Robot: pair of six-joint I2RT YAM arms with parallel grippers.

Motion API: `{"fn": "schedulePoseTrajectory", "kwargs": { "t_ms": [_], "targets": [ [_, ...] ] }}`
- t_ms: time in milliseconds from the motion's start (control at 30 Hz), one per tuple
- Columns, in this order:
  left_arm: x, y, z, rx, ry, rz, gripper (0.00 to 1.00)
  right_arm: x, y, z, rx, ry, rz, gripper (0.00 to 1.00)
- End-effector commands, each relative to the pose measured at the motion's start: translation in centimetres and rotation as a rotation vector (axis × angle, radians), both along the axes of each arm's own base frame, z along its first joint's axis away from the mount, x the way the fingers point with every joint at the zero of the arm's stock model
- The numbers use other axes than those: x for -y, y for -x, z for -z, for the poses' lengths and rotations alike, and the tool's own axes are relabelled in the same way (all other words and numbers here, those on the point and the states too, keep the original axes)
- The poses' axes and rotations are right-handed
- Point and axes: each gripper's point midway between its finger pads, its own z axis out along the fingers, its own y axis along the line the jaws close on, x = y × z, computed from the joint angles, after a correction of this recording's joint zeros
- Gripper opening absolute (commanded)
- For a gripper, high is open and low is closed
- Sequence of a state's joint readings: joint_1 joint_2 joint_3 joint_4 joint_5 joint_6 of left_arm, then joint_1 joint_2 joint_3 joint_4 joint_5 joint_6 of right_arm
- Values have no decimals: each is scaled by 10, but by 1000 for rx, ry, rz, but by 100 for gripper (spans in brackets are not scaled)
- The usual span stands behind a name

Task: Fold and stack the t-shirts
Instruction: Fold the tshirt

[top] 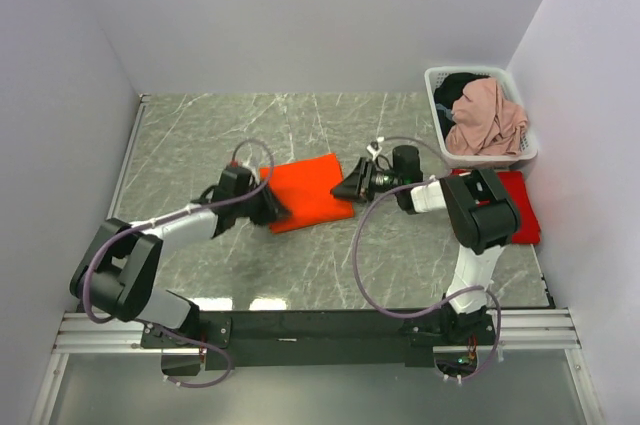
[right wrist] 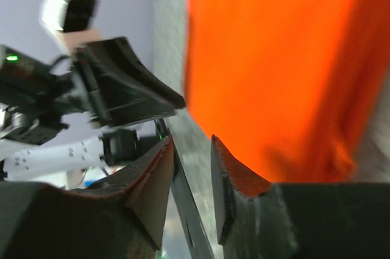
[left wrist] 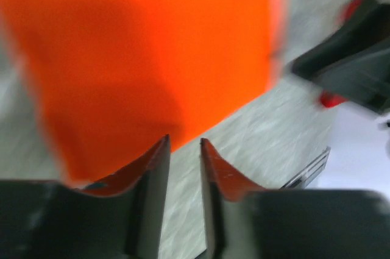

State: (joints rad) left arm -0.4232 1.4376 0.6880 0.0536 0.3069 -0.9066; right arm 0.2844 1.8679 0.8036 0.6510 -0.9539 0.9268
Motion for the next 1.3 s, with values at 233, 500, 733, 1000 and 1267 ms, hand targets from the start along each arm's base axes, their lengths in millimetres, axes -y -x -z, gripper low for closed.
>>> {"fn": "schedulePoseTrajectory", "kwargs": {
  "t_ms": [233, 500, 733, 1000, 1267],
  "targets": [
    [-27, 68, 82, -310, 97, -127, 10, 20, 31, 80, -173, 23, -12, 32],
    [-40, 43, 32, -156, 69, -161, 22, 29, 24, 35, -54, 87, 0, 31],
    [-25, 1, -35, 19, 123, -124, 34, -16, 21, -34, 53, 1, -66, 32],
    [-30, -35, -38, 28, 69, -153, 29, -106, 38, -25, -35, -107, -141, 32],
    [-55, -16, -19, 10, -15, -217, 31, -108, 45, 100, -326, 15, -10, 32]
  ]
}}
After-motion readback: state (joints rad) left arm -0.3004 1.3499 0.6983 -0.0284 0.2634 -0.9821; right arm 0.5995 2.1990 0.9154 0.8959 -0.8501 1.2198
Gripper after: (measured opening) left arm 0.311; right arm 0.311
